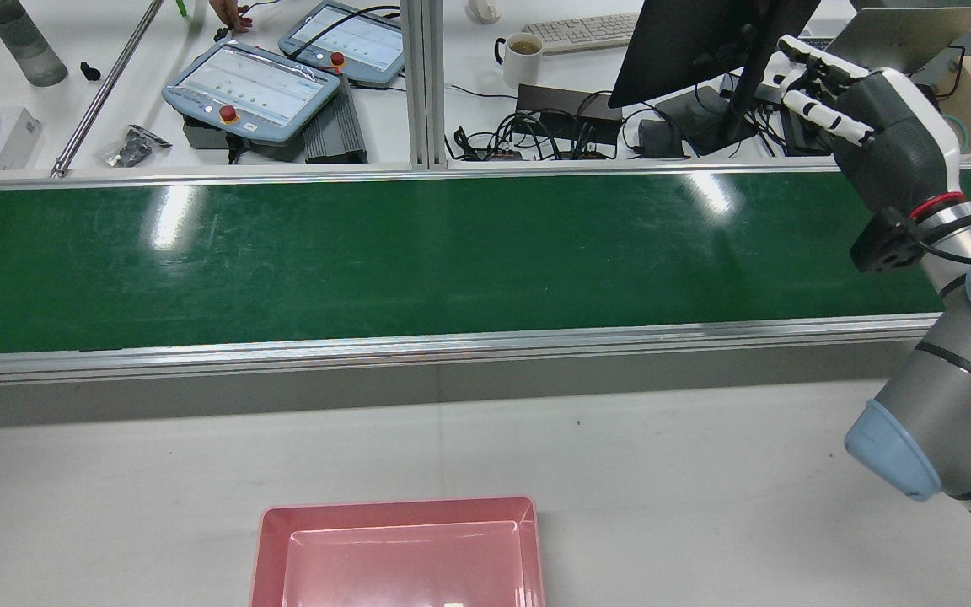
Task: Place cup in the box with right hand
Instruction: 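Raise the right hand over the conveyor belt and open its fingers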
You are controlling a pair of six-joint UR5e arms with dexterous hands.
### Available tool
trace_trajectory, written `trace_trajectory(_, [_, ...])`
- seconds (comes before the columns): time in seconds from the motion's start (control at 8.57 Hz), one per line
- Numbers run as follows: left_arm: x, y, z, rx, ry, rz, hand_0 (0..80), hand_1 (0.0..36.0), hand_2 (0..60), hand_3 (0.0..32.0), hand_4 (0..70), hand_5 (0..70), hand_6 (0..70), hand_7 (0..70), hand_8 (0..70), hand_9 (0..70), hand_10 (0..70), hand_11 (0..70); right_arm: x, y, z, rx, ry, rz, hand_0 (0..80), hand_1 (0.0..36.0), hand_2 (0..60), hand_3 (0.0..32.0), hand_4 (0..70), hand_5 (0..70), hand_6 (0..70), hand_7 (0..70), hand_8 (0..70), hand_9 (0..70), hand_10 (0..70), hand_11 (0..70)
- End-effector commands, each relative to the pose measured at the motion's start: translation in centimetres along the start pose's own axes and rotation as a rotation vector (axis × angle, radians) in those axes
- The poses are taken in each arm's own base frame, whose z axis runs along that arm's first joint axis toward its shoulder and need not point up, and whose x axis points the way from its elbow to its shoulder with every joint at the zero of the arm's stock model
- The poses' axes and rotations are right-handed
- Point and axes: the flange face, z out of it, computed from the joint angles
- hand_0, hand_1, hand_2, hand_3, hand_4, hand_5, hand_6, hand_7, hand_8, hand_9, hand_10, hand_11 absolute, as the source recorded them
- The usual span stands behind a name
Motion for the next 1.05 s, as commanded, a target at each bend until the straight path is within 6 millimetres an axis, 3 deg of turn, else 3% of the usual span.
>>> trace_trajectory(0.0, [0.0,0.0,0.0,-0.001,-0.001,0.000,0.0,0.0,0.0,0.0,0.0,0.0,0.0,0.0,0.0,0.0,0.0,0.0,2.4,4.8,-0.1,-0.073,0.006,-0.052,31.5,12.4,31.3,0.0,4.3,2.2,13.3,65.2,11.4,27.9,0.0,0.0])
trace_trajectory(0.12, [0.0,0.0,0.0,-0.001,-0.001,0.000,0.0,0.0,0.0,0.0,0.0,0.0,0.0,0.0,0.0,0.0,0.0,0.0,2.9,6.3,0.4,-0.082,-0.028,-0.052,26.0,11.1,31.3,0.0,6.7,1.7,13.7,68.2,11.6,28.6,0.0,0.0])
trace_trajectory(0.35, [0.0,-0.1,0.0,0.000,-0.001,0.000,0.0,0.0,0.0,0.0,0.0,0.0,0.0,0.0,0.0,0.0,0.0,0.0,4.3,7.1,0.8,-0.080,-0.041,-0.050,22.6,10.3,31.2,0.0,7.6,1.5,13.7,68.4,11.3,28.4,0.0,0.0])
trace_trajectory(0.47, [0.0,0.0,0.0,-0.001,-0.001,0.000,0.0,0.0,0.0,0.0,0.0,0.0,0.0,0.0,0.0,0.0,0.0,0.0,5.4,5.5,1.4,-0.050,-0.031,-0.072,19.9,8.6,28.4,0.0,8.9,1.3,13.9,69.5,11.6,28.9,0.0,0.0])
trace_trajectory(0.7, [0.0,0.0,0.0,-0.001,-0.001,0.000,0.0,0.0,0.0,0.0,0.0,0.0,0.0,0.0,0.0,0.0,0.0,0.0,6.7,4.9,1.9,-0.035,-0.015,-0.085,2.0,3.7,22.4,0.0,6.4,0.0,13.0,65.9,10.8,27.6,0.0,0.0])
trace_trajectory(0.82, [0.0,0.0,0.0,-0.001,-0.001,0.000,0.0,0.0,0.0,0.0,0.0,0.0,0.0,0.0,0.0,0.0,0.0,0.0,7.1,4.8,1.6,-0.036,-0.007,-0.074,29.2,0.4,3.4,0.0,15.3,0.2,11.9,59.8,10.0,25.4,0.0,0.0])
trace_trajectory(0.93, [0.0,0.0,0.0,-0.001,-0.001,0.000,0.0,0.0,0.0,0.0,0.0,0.0,0.0,0.0,0.0,0.0,0.0,0.0,7.1,4.6,1.6,-0.036,-0.007,-0.068,38.7,0.0,0.0,0.0,11.9,1.0,10.1,48.9,9.1,22.1,0.0,0.0])
